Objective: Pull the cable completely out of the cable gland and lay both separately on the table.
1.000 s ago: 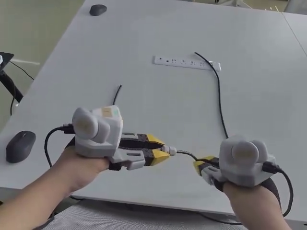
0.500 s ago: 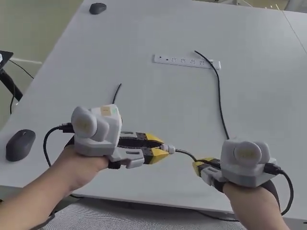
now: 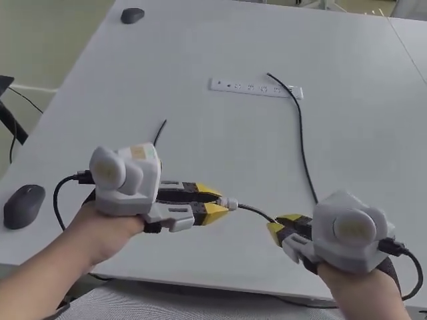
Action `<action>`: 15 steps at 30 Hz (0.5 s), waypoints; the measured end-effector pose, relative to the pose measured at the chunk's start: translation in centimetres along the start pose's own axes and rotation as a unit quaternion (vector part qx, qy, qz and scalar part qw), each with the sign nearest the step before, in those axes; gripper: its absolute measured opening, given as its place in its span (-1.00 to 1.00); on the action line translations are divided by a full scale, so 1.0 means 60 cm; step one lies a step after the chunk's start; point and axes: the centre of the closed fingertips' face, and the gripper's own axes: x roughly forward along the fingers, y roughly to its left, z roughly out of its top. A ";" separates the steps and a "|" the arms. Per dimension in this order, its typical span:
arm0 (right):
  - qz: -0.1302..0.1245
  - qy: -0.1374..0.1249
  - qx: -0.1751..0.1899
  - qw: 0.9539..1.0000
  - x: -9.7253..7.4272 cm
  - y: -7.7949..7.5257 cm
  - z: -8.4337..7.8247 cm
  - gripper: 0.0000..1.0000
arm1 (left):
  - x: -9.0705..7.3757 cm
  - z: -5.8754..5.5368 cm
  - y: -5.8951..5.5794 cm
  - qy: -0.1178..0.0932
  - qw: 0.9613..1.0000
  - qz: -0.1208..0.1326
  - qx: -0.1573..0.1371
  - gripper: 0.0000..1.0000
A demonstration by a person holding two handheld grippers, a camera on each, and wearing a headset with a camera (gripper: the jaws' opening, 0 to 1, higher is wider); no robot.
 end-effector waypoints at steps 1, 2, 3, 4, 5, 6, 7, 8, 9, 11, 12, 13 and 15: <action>0.003 -0.005 -0.014 1.000 -0.003 0.003 0.009 -0.81 | 0.000 0.000 0.000 0.001 1.000 0.000 0.000 -0.70; 0.003 -0.009 -0.030 1.000 -0.005 0.006 0.018 -0.78 | 0.000 0.000 0.000 0.002 1.000 0.000 0.000 -0.70; 0.005 -0.010 -0.052 0.999 -0.009 0.011 0.027 -0.76 | 0.000 0.000 0.000 0.002 1.000 0.000 0.000 -0.70; 0.008 -0.014 -0.065 0.998 -0.010 0.016 0.035 -0.75 | 0.000 0.000 0.000 0.002 1.000 0.000 0.000 -0.70; 0.011 -0.010 -0.081 0.997 -0.010 0.022 0.040 -0.73 | 0.000 0.000 0.001 0.003 1.000 0.001 0.001 -0.70; 0.013 -0.010 -0.093 0.996 -0.010 0.026 0.045 -0.72 | 0.000 0.000 0.001 0.003 1.000 0.001 0.002 -0.70; 0.017 -0.017 -0.105 0.994 -0.010 0.034 0.055 -0.71 | 0.000 0.001 0.002 0.003 1.000 0.000 0.001 -0.70; 0.019 -0.016 -0.114 0.993 -0.009 0.038 0.058 -0.70 | 0.000 0.002 0.001 0.004 1.000 0.000 0.001 -0.70; 0.019 -0.016 -0.123 0.992 -0.008 0.041 0.061 -0.70 | 0.000 0.003 0.001 0.003 1.000 0.000 0.002 -0.70; 0.021 -0.020 -0.146 0.989 -0.004 0.047 0.067 -0.71 | 0.000 0.003 0.001 0.003 1.000 0.000 0.002 -0.70; 0.028 -0.020 -0.158 0.987 -0.002 0.055 0.070 -0.71 | 0.000 0.003 0.000 0.003 1.000 0.000 0.003 -0.70; 0.029 -0.018 -0.159 0.987 0.000 0.057 0.071 -0.71 | 0.000 0.003 0.001 0.003 1.000 0.000 0.003 -0.70; 0.031 -0.019 -0.176 0.984 0.001 0.062 0.076 -0.72 | 0.000 0.003 -0.001 0.004 1.000 0.000 0.005 -0.70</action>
